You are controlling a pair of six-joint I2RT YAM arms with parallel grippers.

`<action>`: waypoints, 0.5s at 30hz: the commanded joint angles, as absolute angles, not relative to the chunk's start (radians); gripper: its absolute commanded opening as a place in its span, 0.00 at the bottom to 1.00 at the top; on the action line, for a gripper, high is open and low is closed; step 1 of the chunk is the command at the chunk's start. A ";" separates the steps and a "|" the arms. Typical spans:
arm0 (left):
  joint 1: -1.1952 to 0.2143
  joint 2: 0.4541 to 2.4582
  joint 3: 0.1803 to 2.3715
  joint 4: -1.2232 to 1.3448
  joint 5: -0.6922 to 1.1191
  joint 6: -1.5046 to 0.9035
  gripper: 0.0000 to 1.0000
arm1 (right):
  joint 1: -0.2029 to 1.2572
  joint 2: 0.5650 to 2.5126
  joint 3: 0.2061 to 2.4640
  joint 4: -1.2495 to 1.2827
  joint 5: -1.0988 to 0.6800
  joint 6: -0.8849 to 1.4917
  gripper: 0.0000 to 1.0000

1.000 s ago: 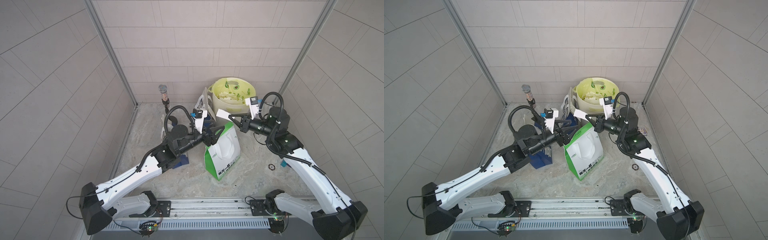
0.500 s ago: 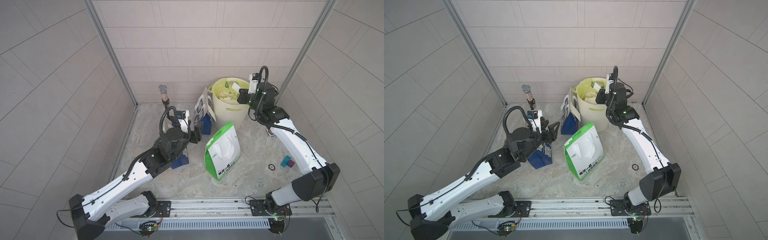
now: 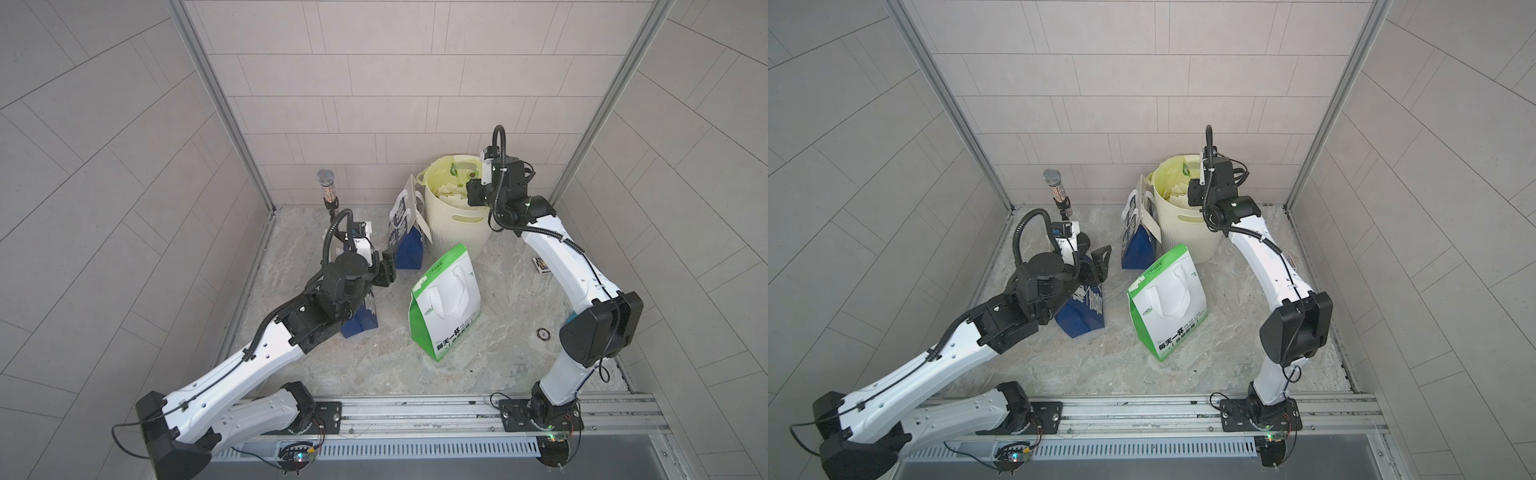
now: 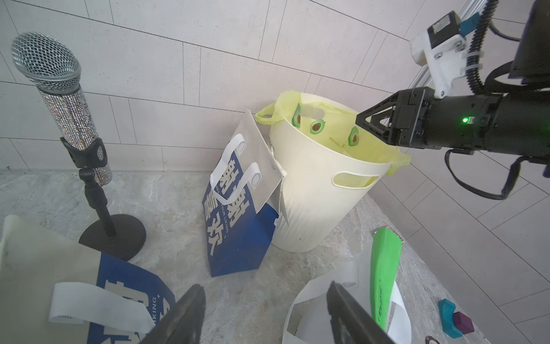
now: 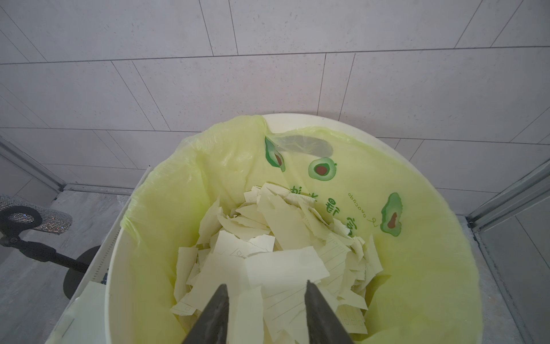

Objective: Shred takeout receipts and throw away
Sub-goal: Place the takeout receipt in the trash bin.

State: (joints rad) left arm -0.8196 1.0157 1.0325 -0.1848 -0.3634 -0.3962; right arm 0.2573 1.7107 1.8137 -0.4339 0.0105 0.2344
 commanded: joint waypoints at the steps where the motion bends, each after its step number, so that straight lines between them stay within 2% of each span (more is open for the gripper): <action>1: -0.808 1.028 1.076 -0.194 -0.372 -0.407 0.70 | 0.245 1.642 1.822 -0.462 -0.006 0.206 0.47; 6: -0.780 1.083 1.130 -0.206 -0.324 -0.402 0.70 | 0.234 1.517 1.733 -0.472 -0.067 0.197 0.50; 11: -0.723 1.206 1.281 -0.301 -0.271 -0.409 0.70 | 0.233 1.316 1.543 -0.466 -0.167 0.200 0.51; 15: -0.658 1.321 1.393 -0.326 -0.132 -0.437 0.71 | 0.235 1.173 1.409 -0.497 -0.153 0.220 0.51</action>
